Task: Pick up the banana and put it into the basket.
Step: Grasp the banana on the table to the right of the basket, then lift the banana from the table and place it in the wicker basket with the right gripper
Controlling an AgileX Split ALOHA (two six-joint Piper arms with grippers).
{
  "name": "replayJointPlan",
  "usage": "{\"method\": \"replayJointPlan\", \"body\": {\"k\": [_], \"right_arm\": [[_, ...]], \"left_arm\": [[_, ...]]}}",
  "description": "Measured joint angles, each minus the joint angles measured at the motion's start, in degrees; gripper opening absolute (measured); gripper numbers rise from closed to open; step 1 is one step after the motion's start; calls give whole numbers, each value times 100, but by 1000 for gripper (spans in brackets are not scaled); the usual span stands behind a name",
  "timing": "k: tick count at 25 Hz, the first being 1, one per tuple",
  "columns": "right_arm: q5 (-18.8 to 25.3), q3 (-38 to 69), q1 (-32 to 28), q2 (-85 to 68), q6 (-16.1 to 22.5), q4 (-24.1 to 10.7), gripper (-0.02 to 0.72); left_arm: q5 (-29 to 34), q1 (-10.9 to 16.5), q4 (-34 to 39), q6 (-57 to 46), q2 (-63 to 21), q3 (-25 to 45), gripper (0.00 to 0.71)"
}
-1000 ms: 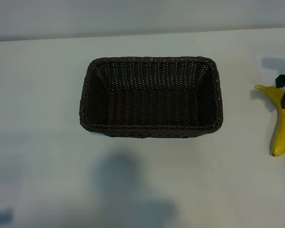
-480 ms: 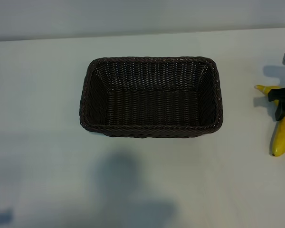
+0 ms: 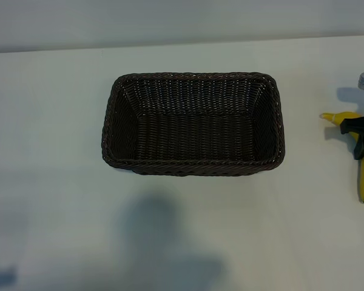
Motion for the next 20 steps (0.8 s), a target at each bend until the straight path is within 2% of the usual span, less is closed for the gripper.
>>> {"method": "replayJointPlan", "body": {"k": [5, 12, 20], "right_arm": [[61, -9, 0, 0, 19, 27, 417], [667, -355, 0, -510, 19, 34, 417], [2006, -1194, 0, -1229, 19, 27, 417]], "left_arm": [[0, 0, 0, 0, 0, 0, 570], [0, 0, 0, 5, 0, 0, 570], [0, 0, 5, 11, 0, 0, 570]]}}
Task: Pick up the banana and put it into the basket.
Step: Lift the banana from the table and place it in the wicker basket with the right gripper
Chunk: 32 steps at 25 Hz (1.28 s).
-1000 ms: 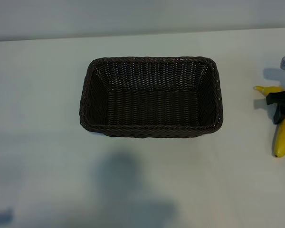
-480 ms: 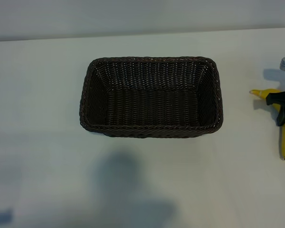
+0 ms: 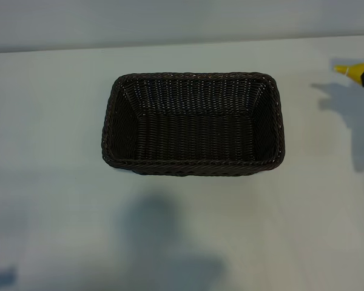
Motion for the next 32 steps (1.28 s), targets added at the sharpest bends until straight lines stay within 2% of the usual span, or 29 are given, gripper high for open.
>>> {"method": "replayJointPlan", "body": {"k": [4, 8, 25, 32], "right_arm": [[440, -386, 83, -16, 0, -74, 417], [601, -639, 383, -16, 81, -219, 417], [388, -1437, 2644, 476, 234, -276, 416], [244, -2077, 3269, 1009, 134, -275, 416]], "left_arm": [[0, 0, 12, 0, 0, 0, 570], [0, 0, 12, 0, 0, 0, 570], [0, 0, 12, 0, 0, 0, 570], [0, 0, 17, 0, 0, 0, 570]]}}
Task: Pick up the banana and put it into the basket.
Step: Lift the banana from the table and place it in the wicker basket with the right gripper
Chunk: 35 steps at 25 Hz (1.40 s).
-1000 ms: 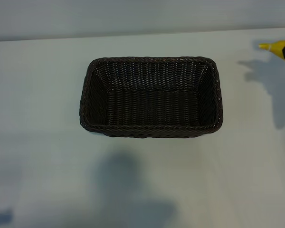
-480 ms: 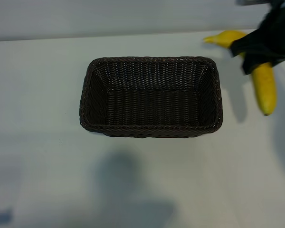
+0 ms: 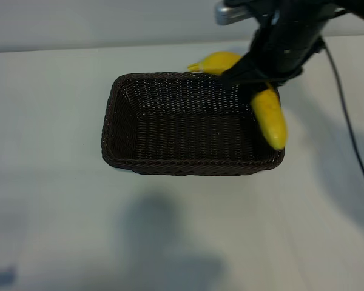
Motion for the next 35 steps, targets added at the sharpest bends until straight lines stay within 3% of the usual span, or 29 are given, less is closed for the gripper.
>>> {"method": "replayJointPlan", "body": {"k": [3, 11, 14, 20, 27, 35], "right_arm": [[-127, -172, 197, 193, -655, -32, 416], [-730, -211, 667, 245, -3889, -98, 416], [-746, -211, 750, 245, -4523, -98, 416], [-878, -216, 794, 411, -4699, 102, 416], [-1108, -240, 794, 817, -4692, 97, 416], [-1258, -245, 794, 923, -4359, 97, 416]], "left_arm": [[0, 0, 0, 0, 0, 0, 570], [-5, 0, 0, -17, 0, 0, 570], [-5, 0, 0, -12, 0, 0, 570], [-5, 0, 0, -12, 0, 0, 570], [-5, 0, 0, -7, 0, 0, 570], [-5, 0, 0, -7, 0, 0, 570]]}}
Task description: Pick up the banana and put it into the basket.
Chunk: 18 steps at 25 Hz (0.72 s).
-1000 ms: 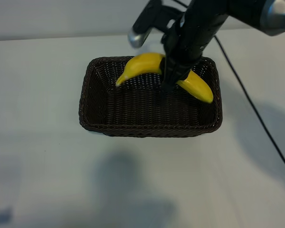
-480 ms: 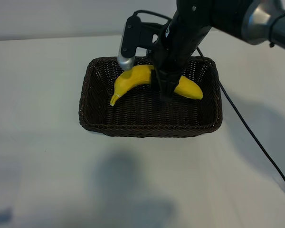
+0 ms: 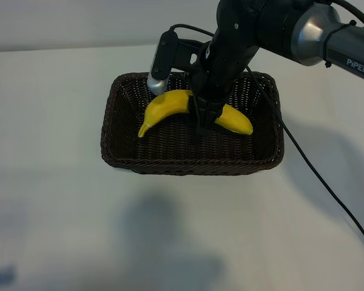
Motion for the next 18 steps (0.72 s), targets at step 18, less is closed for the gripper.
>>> {"method": "replayJointPlan", "body": {"k": [18], "right_arm": [[568, -329, 0, 0, 703, -23, 613]], "left_arm": [[0, 0, 4, 11, 0, 0, 570]]}}
